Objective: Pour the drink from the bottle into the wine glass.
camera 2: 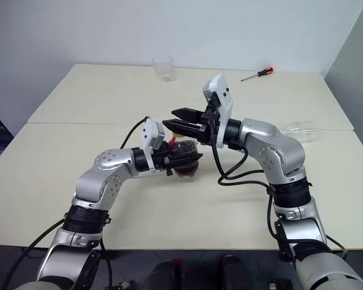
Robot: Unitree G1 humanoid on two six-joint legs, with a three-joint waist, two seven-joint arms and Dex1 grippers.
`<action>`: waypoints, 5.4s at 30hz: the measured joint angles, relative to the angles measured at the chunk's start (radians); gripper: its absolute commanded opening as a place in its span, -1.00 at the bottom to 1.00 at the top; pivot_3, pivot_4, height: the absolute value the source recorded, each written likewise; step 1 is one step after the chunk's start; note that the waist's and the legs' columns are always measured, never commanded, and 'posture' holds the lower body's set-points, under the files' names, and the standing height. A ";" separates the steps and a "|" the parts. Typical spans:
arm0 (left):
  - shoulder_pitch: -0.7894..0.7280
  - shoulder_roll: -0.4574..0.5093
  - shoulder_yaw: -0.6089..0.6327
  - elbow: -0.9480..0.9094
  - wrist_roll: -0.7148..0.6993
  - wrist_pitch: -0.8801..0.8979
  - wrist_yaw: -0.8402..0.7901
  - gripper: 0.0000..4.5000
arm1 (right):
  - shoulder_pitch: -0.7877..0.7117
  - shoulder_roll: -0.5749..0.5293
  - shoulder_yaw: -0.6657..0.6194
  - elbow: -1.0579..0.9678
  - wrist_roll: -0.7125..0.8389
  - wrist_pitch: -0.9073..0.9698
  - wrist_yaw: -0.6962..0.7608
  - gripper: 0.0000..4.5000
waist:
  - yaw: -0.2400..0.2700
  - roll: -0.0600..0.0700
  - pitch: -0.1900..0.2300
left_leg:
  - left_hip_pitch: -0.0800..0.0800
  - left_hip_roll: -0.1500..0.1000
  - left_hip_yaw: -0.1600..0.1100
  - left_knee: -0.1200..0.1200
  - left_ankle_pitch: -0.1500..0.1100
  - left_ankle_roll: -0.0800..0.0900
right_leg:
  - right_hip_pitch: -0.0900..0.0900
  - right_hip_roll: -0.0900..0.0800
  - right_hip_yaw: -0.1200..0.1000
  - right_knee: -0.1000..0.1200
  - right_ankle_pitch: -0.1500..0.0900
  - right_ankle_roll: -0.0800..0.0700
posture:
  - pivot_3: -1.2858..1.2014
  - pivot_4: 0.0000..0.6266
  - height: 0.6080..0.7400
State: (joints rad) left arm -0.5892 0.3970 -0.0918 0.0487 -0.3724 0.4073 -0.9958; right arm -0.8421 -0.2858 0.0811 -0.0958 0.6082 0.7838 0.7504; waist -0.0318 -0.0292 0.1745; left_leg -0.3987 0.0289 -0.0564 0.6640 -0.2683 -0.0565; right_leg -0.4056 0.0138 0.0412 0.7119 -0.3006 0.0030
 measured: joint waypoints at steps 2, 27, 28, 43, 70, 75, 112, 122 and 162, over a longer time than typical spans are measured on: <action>-0.006 -0.002 0.000 0.000 0.000 0.000 0.000 -0.13 | 0.000 0.000 0.001 0.000 -0.005 -0.006 0.002 -0.02 | 0.000 0.000 0.000 | 0.000 0.000 0.000 0.000 0.000 0.000 | 0.000 0.000 0.000 0.000 0.000 0.000 | 0.03 -0.52 1.00; 0.065 0.011 -0.012 -0.131 -0.026 0.062 -0.010 -0.13 | 0.050 -0.037 0.032 0.021 -0.014 -0.120 0.196 -0.43 | 0.000 0.001 0.002 | 0.000 0.000 0.000 -0.001 0.000 0.000 | 0.000 0.000 0.000 -0.002 0.000 0.000 | 0.03 -0.52 1.00; 0.080 0.021 -0.015 -0.162 -0.037 0.073 -0.020 -0.13 | 0.052 -0.051 0.038 0.015 0.002 -0.120 0.230 -0.43 | 0.000 0.001 0.004 | 0.000 0.000 0.000 -0.001 0.000 0.000 | 0.000 0.000 0.000 -0.002 0.000 0.000 | 0.03 -0.52 1.00; 0.370 0.219 0.015 -0.640 -0.276 0.177 -0.095 -0.13 | 0.040 -0.104 0.170 -0.106 0.143 -0.156 0.655 -0.43 | -0.001 0.006 0.008 | 0.001 0.002 -0.001 -0.001 0.000 0.000 | 0.000 0.000 0.000 -0.002 0.000 0.000 | 0.03 -0.52 1.00; 0.288 0.168 0.086 -0.473 -0.270 0.154 0.129 -0.13 | 0.038 -0.146 -0.019 -0.163 0.126 0.005 0.275 0.99 | 0.001 0.006 0.008 | 0.000 0.000 -0.001 -0.002 0.000 0.000 | 0.001 0.001 0.000 -0.003 0.000 0.000 | 0.03 -0.52 1.00; 0.238 0.128 0.048 -0.367 -0.199 0.133 0.160 -0.13 | 0.055 -0.087 -0.035 -0.266 0.097 0.021 0.069 0.99 | 0.001 0.006 0.008 | 0.000 0.000 -0.001 -0.002 0.000 0.000 | 0.001 0.000 0.000 -0.003 0.000 0.000 | 0.03 -0.52 1.00; 0.142 0.068 -0.001 -0.196 -0.076 0.014 0.089 -0.13 | 0.009 -0.003 0.076 -0.139 -0.039 0.017 -0.032 -0.47 | 0.000 0.006 0.008 | -0.001 0.000 0.000 -0.002 0.000 0.000 | 0.000 0.000 0.000 -0.003 0.000 0.000 | 0.03 -0.52 1.00; 0.175 0.128 0.016 -0.297 -0.128 0.025 0.018 -0.13 | 0.006 -0.009 0.068 -0.082 0.010 -0.109 0.173 -0.47 | -0.002 0.006 0.009 | -0.001 0.001 -0.001 -0.002 0.000 0.000 | 0.000 0.000 -0.001 -0.004 0.000 0.000 | 0.03 -0.52 1.00; 0.262 0.163 0.060 -0.479 -0.260 0.124 0.163 -0.13 | 0.020 -0.135 0.015 -0.131 0.089 -0.068 0.290 0.99 | 0.001 0.008 0.010 | -0.001 0.000 -0.001 -0.002 0.000 0.000 | 0.001 0.000 0.000 -0.005 0.000 0.000 | 0.03 -0.52 1.00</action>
State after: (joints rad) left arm -0.3275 0.5604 -0.0318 -0.4306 -0.6320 0.5308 -0.8333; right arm -0.8221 -0.4210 0.0961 -0.2263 0.6974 0.7158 1.0400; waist -0.0313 -0.0215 0.1845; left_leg -0.3993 0.0292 -0.0571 0.6620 -0.2683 -0.0565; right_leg -0.4050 0.0137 0.0410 0.7072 -0.3007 0.0031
